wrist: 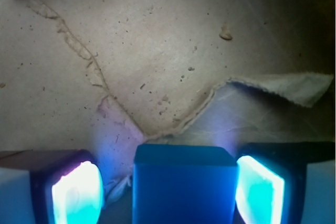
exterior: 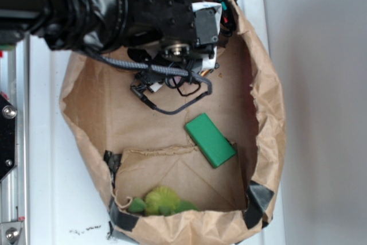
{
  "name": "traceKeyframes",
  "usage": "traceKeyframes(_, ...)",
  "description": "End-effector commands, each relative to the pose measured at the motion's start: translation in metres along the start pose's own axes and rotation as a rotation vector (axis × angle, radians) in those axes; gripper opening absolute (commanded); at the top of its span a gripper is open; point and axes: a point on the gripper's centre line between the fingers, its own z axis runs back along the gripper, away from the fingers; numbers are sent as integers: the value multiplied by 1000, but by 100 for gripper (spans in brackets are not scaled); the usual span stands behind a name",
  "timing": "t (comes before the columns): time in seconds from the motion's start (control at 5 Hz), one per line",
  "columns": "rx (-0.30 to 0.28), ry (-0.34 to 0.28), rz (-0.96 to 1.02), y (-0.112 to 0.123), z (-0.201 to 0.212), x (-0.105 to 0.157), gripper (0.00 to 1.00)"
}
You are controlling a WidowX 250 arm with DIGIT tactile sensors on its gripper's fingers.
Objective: Grab the blue block.
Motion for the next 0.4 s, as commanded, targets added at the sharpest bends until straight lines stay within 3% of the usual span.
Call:
traceKeyframes(0.0,20,8,23,9,-11,2,6)
traceKeyframes(0.2,23,5,30,9,-11,2,0)
